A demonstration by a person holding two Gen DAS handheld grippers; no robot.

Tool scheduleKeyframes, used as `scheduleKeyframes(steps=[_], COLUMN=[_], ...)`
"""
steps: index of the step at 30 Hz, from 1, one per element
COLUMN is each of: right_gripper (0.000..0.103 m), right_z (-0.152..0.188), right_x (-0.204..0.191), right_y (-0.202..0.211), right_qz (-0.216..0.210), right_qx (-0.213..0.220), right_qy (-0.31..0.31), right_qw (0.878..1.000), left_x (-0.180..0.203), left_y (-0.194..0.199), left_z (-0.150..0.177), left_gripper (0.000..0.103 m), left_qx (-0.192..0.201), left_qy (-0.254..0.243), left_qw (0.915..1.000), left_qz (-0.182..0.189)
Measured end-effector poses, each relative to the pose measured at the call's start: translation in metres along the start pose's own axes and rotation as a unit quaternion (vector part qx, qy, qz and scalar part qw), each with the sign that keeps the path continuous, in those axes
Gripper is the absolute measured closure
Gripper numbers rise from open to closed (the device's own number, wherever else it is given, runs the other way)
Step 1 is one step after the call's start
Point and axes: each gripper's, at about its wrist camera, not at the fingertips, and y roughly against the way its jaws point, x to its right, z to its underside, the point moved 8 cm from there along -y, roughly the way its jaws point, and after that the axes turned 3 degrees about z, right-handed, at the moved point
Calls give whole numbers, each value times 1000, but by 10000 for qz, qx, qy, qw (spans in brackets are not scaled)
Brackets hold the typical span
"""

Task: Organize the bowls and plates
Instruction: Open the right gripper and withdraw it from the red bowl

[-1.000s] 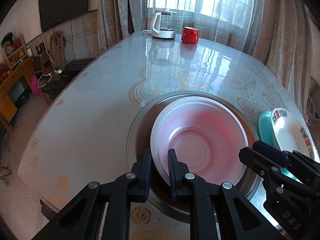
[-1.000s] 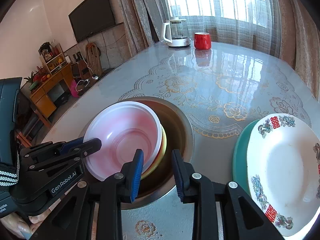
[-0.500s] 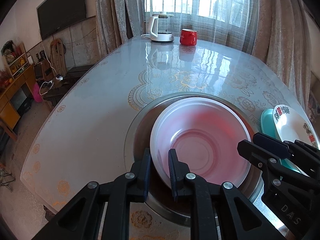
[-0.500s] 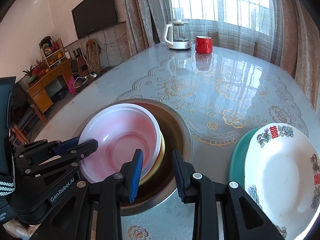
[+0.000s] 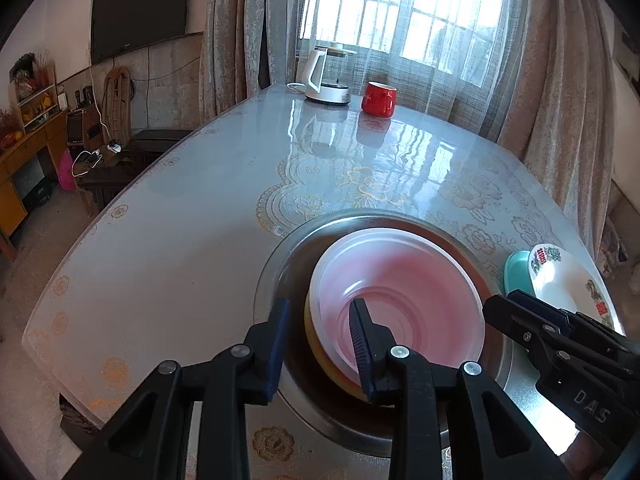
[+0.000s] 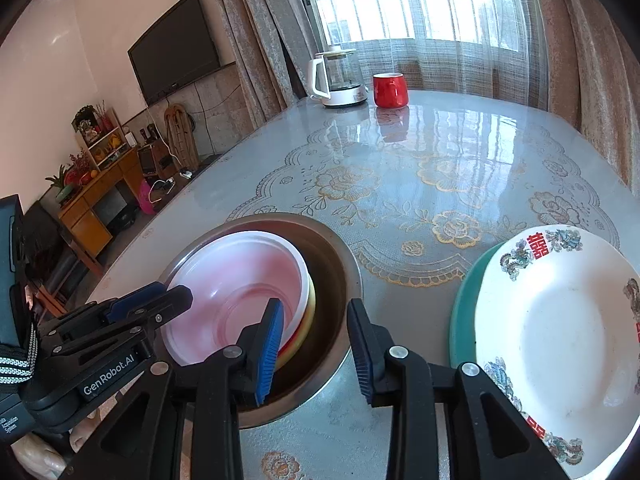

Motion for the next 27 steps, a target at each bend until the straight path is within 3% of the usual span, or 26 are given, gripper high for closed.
scheduleKeyframes(steps=[6,10,13,14,19,23,27], right_gripper=[66,60,47,41,36,28,28], right_z=[7,11,12,12,11,13,9], right_x=[10,10,11,12,12,13,20], right_y=[1,1,2,2,6,6,14], right_qz=[33,-143,-207,-194,-233,-524,-284], right_qx=[-85,-147,-140,-146,-158,-270,-70], right_qy=[-174,-243,-329,-350,-303,-423,-380], right_qw=[9998,9995,9991,9991,9991,9974,9988], left_x=[-2,-9,-20,-23,-38,-45,-46], left_y=[13,26,30,30,24,23,28], left_z=[-2,-5,-5,-5,5,11,13], left_gripper=[67,55,51,50,50,50,47], left_qx=[361,661,804,795,521,476,606], left_qy=[52,139,204,222,457,505,311], left_qw=[9993,9976,9966,9966,9974,9973,9975], left_qz=[59,143,21,28,206,231,204])
